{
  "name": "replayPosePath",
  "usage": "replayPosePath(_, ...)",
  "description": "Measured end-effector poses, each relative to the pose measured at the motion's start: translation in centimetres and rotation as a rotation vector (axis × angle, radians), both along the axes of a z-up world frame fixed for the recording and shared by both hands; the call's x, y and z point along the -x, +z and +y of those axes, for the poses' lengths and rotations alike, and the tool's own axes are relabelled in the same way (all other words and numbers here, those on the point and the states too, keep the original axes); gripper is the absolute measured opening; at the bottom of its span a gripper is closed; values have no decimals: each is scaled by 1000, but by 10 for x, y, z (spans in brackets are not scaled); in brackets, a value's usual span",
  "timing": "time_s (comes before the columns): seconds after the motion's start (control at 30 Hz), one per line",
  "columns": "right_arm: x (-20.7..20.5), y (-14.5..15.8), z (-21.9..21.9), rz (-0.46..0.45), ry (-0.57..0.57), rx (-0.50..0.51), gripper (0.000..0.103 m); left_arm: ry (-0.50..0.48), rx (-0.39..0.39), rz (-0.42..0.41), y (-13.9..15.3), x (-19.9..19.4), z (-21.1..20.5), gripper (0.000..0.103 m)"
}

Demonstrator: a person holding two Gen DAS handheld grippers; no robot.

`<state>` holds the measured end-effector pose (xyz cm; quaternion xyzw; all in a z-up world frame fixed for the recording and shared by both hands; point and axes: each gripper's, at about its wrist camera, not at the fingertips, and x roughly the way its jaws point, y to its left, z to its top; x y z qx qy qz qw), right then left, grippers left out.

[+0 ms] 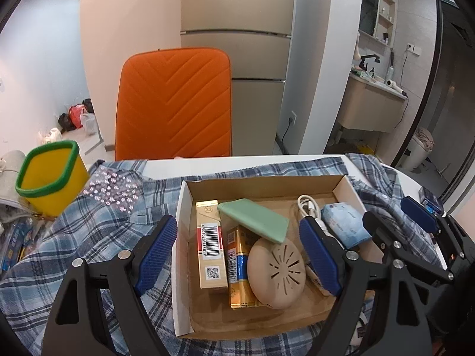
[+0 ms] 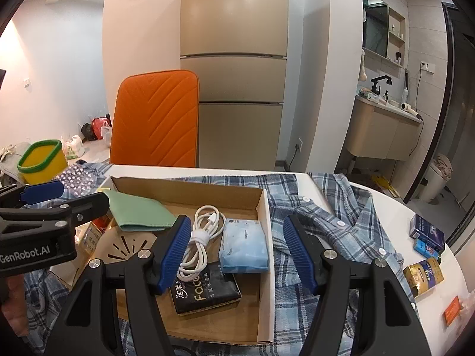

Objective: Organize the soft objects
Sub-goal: 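Raise both grippers up out of the box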

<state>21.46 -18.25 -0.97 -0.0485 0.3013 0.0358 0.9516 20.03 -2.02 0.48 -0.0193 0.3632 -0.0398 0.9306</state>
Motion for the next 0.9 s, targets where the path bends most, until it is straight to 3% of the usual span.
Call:
replayPosePath(0.33, 21, 26, -5, -76, -12, -13, 67, -10, 5, -107, 37, 27, -2, 84)
replayPosePath(0.4, 26, 34, -7, -98, -14, -18, 67, 2, 5, -138, 45, 33, 0, 93)
replayPosePath(0.43, 30, 38, -8, -111, -17, -24, 68, 8, 10, -158, 49, 37, 1, 98)
replayPosePath(0.53, 41, 50, -13, -168, -32, -44, 90, 21, 26, -218, 61, 47, 4, 102)
replayPosePath(0.9, 70, 84, -24, -264, -52, -55, 90, 5, 27, -354, 96, 79, 3, 102)
